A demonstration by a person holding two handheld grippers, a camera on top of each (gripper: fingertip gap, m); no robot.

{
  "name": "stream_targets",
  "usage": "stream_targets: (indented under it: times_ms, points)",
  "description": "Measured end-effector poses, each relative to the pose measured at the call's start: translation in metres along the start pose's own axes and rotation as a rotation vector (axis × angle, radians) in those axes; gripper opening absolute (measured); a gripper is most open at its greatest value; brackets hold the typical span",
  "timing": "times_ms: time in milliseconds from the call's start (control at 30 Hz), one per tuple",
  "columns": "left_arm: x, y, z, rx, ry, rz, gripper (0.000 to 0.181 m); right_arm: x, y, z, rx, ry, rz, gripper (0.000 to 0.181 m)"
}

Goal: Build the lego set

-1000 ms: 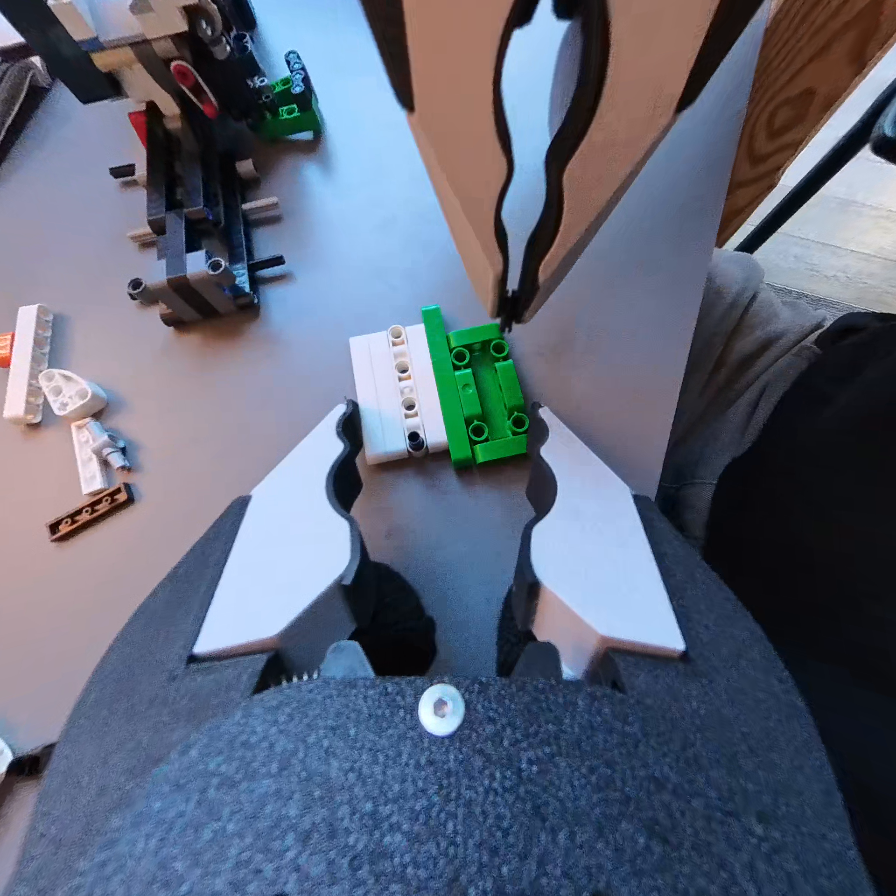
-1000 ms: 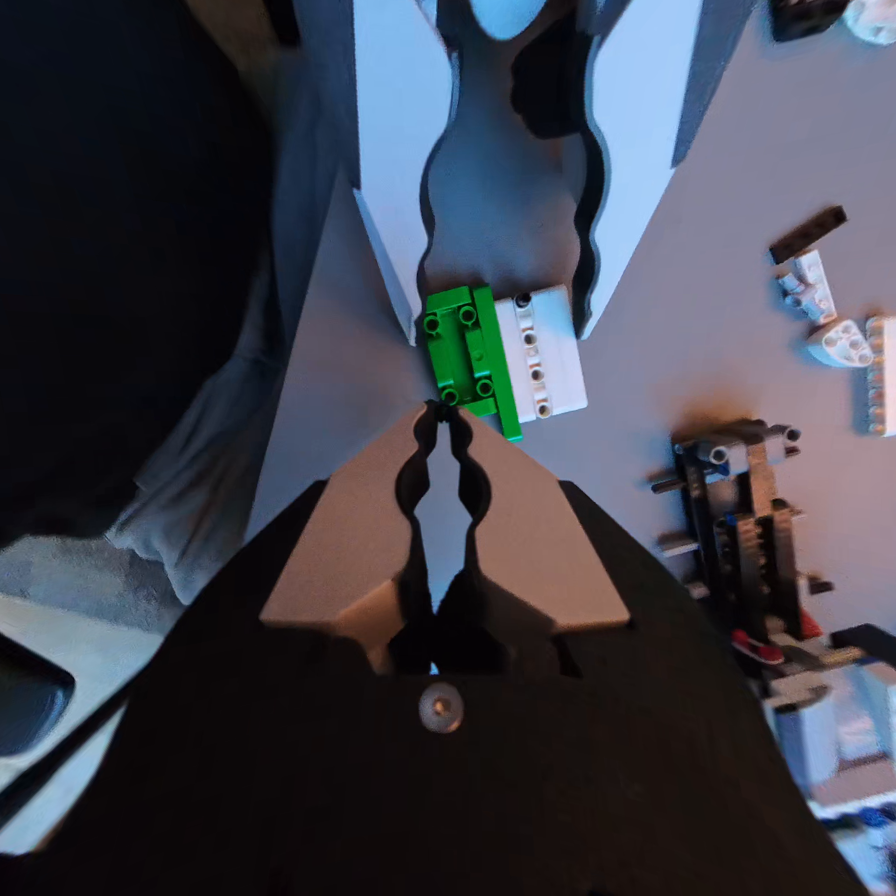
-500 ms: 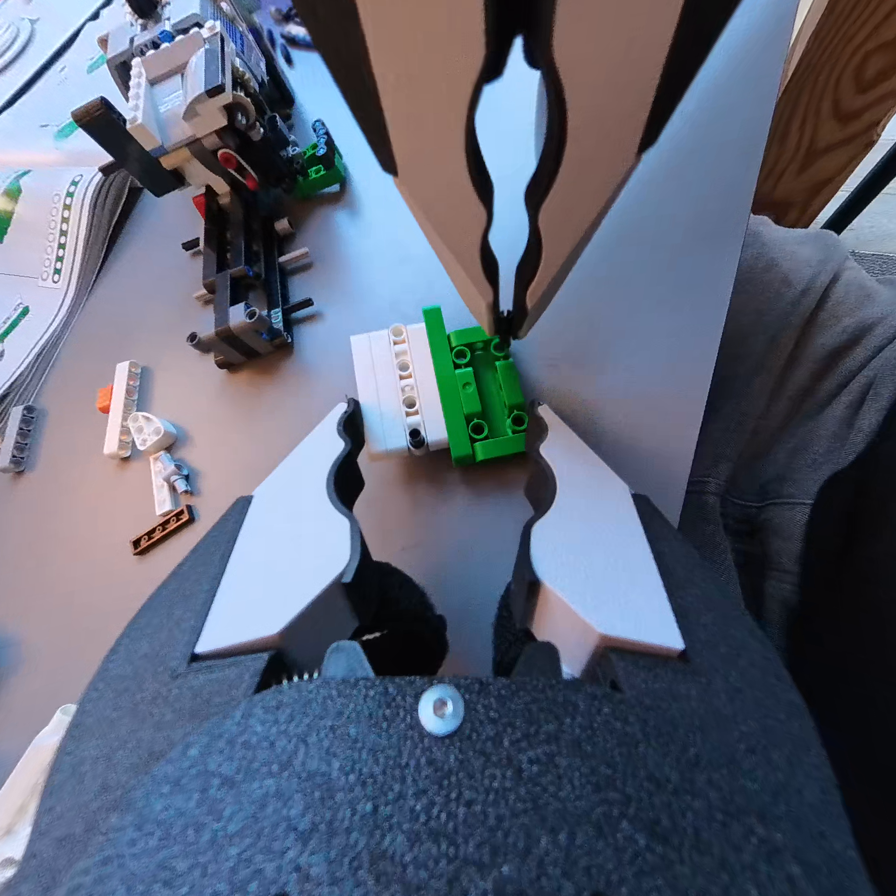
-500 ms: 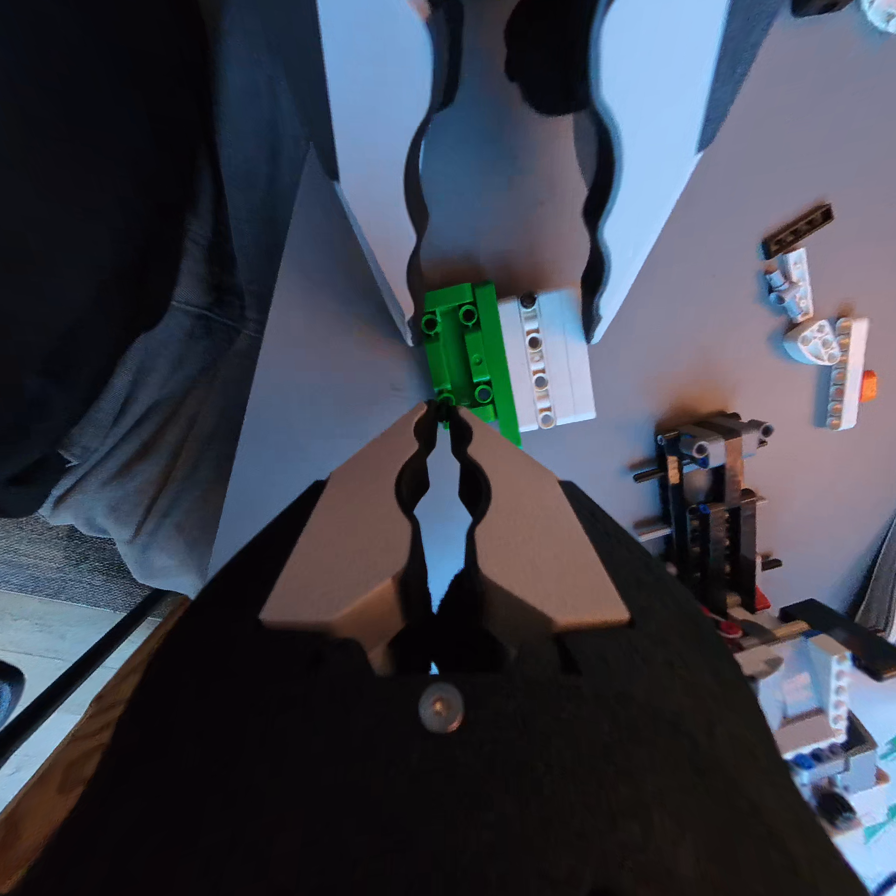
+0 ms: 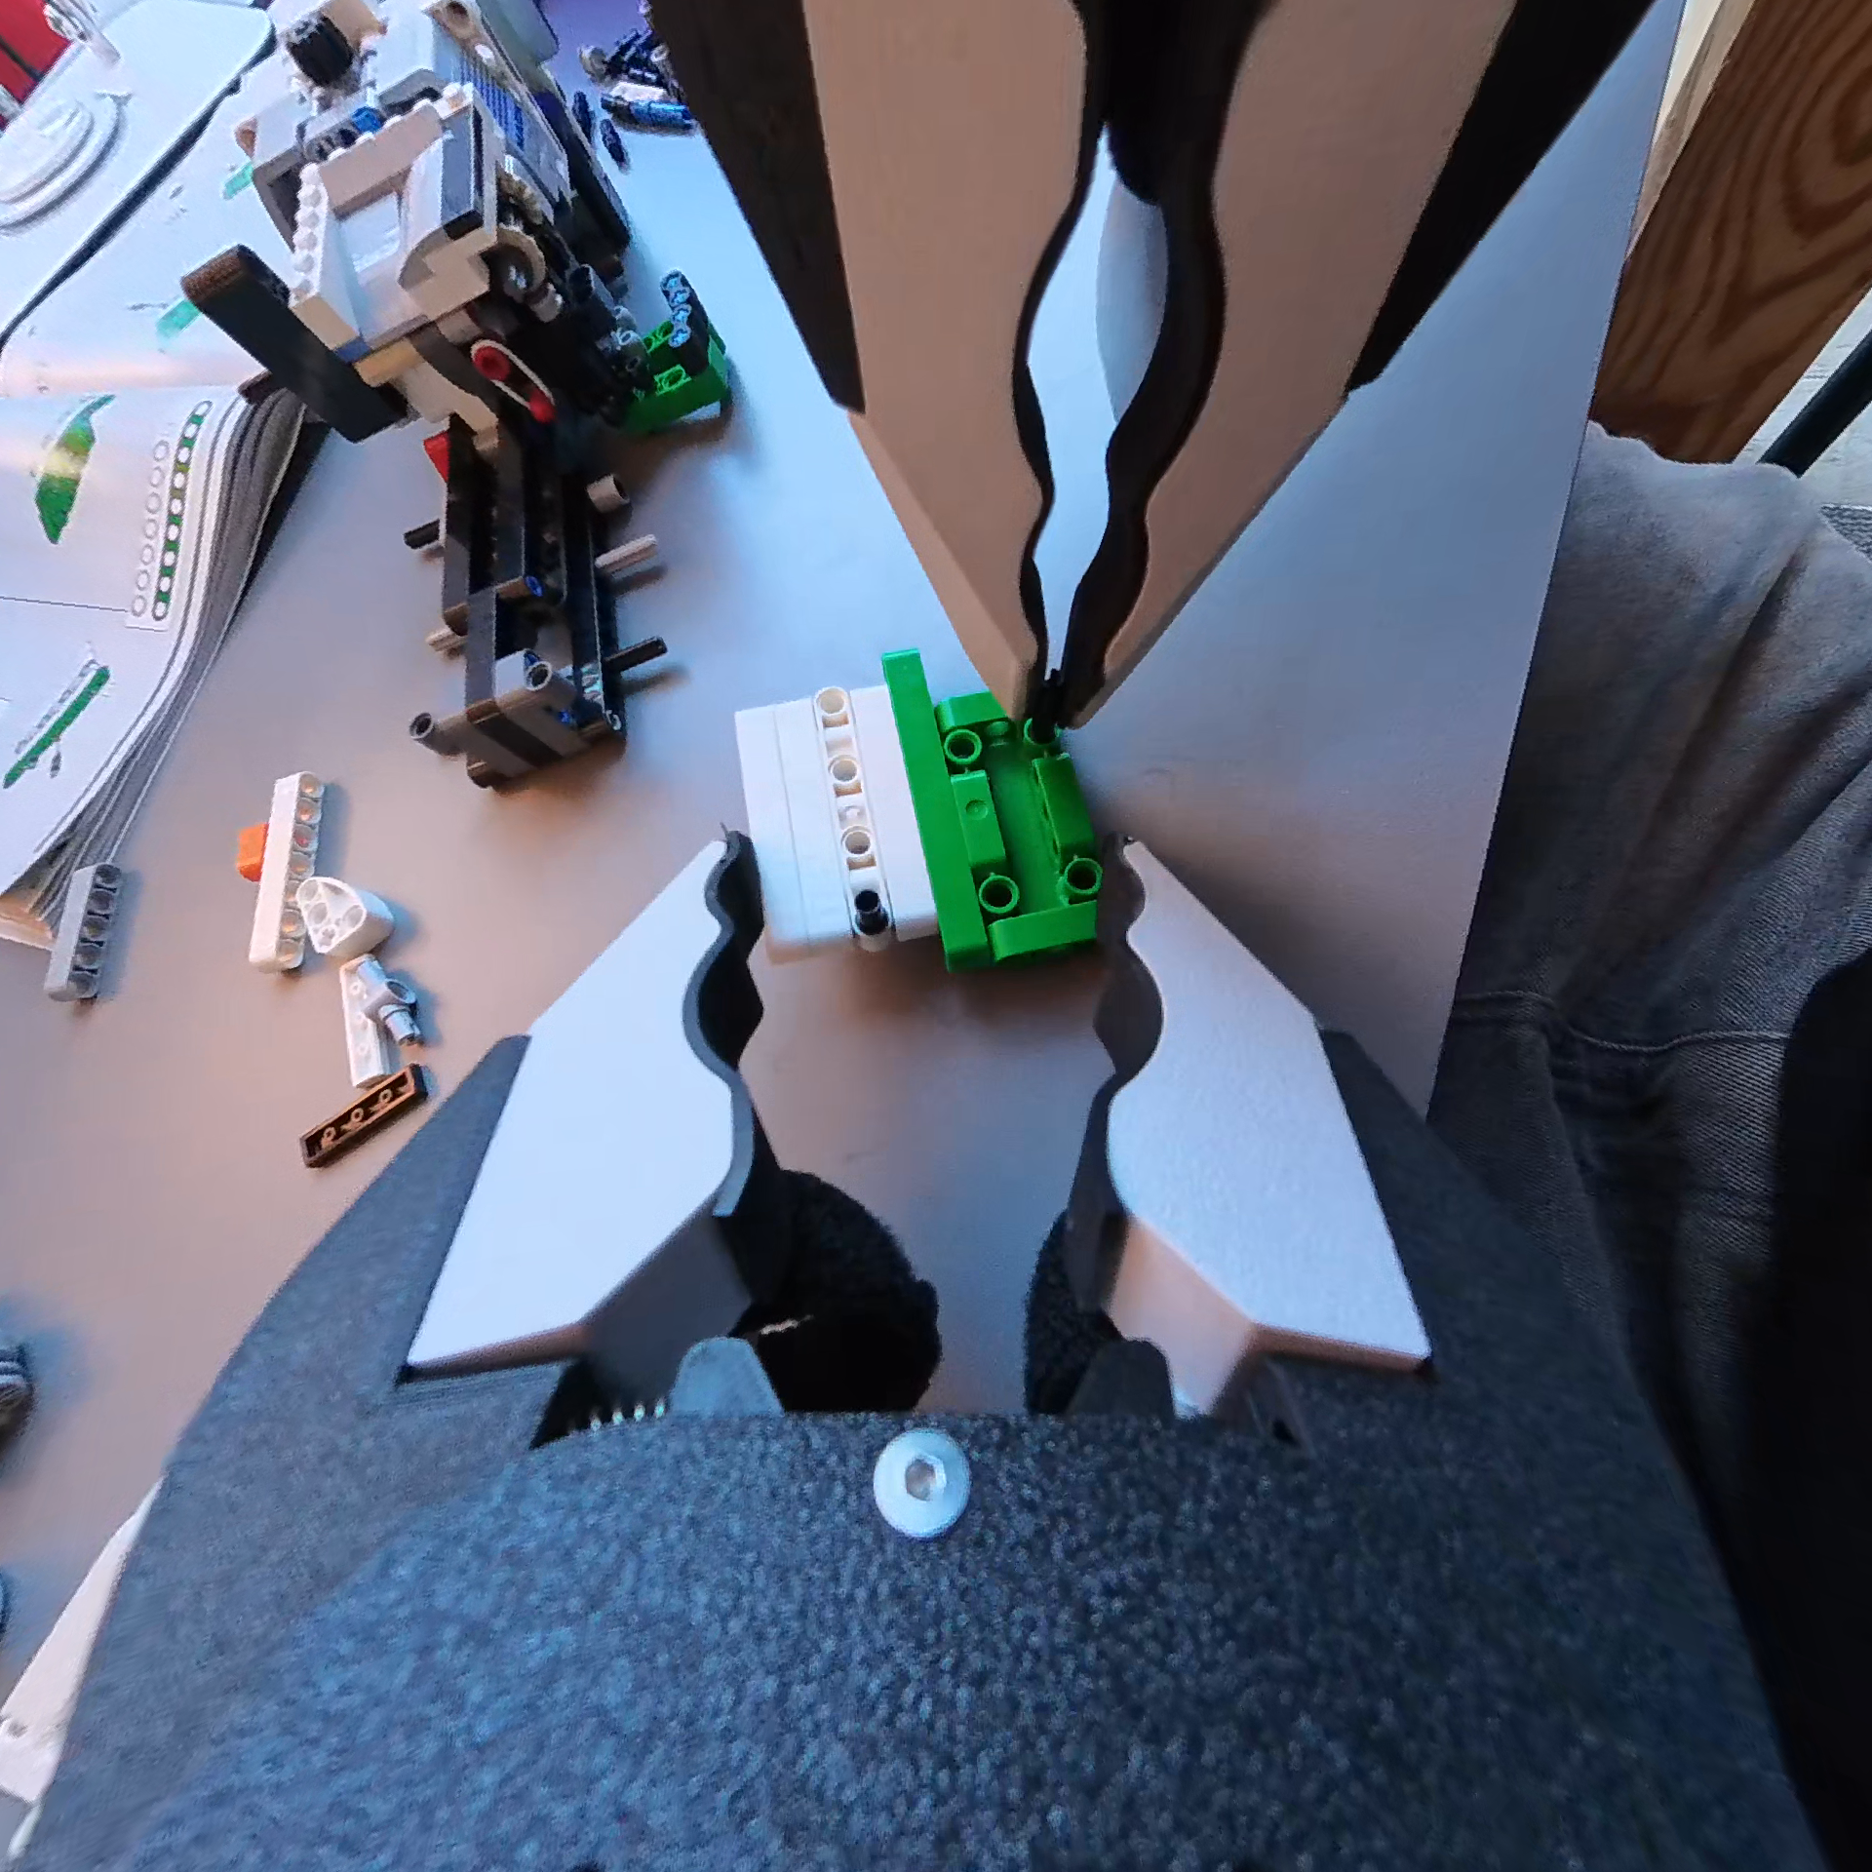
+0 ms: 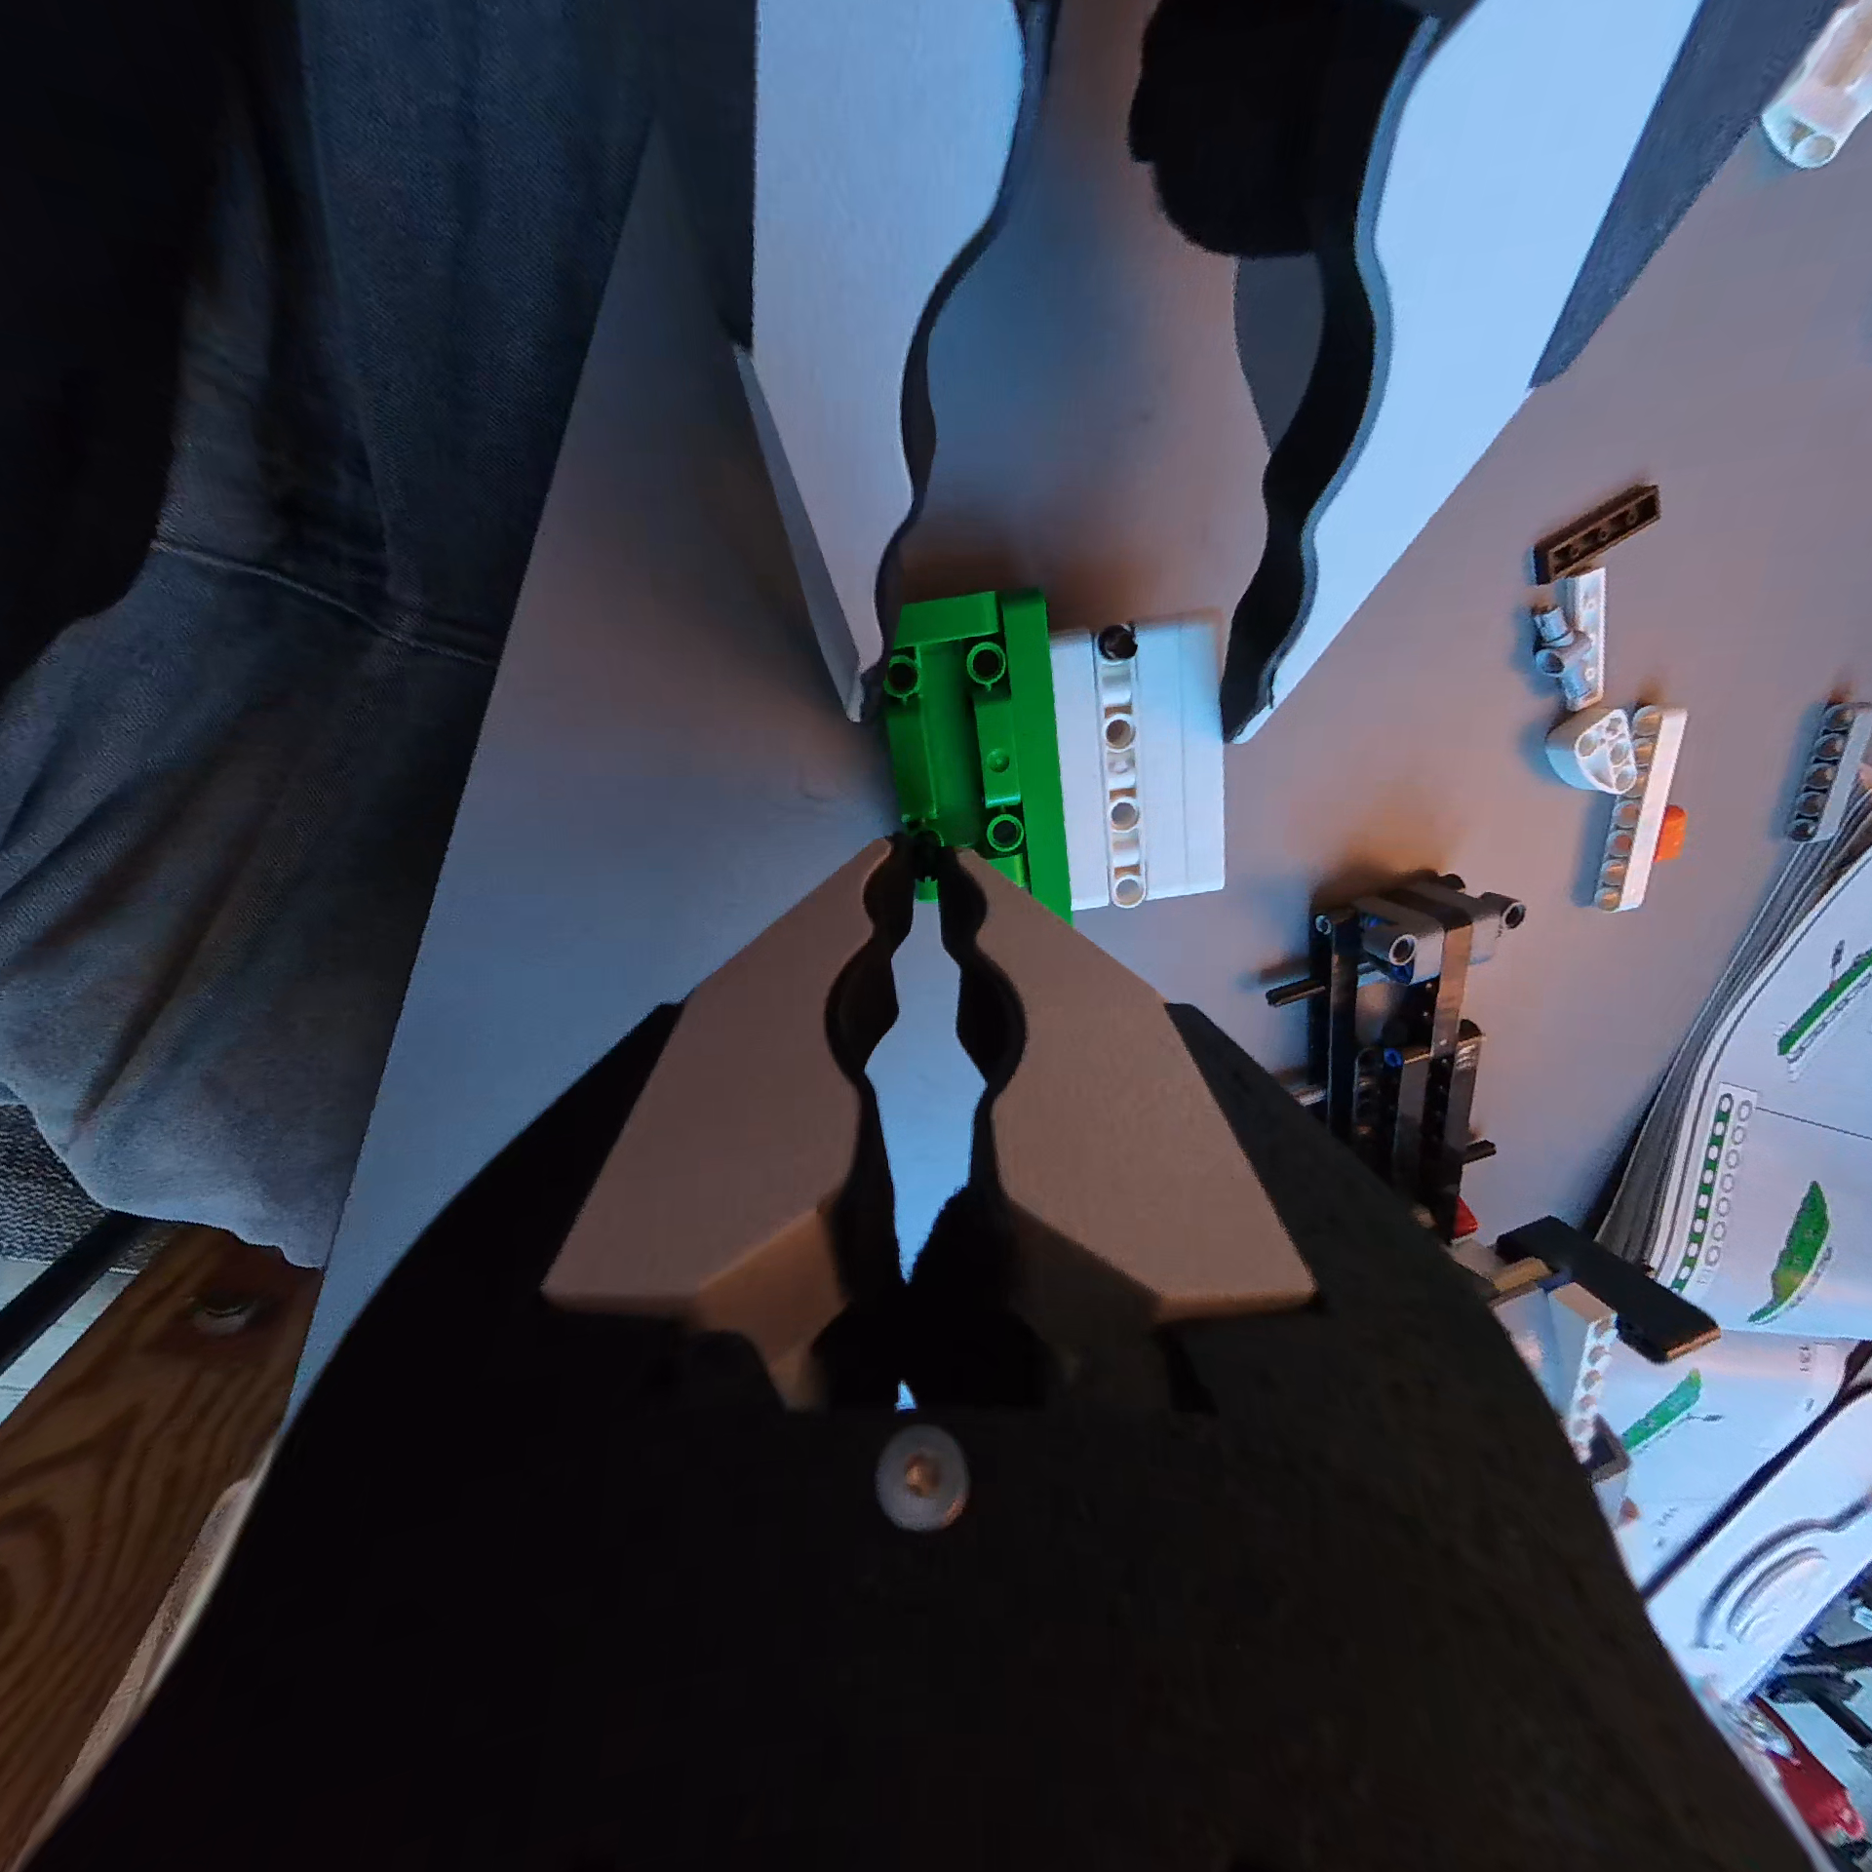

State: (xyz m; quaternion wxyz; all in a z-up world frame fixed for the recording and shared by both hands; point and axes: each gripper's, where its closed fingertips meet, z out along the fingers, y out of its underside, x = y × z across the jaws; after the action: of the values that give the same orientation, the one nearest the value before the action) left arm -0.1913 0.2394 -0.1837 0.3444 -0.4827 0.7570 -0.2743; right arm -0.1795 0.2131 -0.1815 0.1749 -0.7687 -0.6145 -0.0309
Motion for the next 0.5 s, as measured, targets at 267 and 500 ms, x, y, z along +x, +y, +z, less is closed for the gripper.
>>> stream_targets:
  times_ms: [267,500]
  points:
    - [0.0005,0.0018,0.0014,-0.015,0.039,-0.043,0.066,0.0005,0.001,0.001,-0.069,-0.029,-0.028,0.004]
    - [0.0005,0.0015,0.0013,-0.012,0.038,-0.04,0.066,0.0004,-0.0004,0.001,-0.032,-0.155,0.044,0.004]
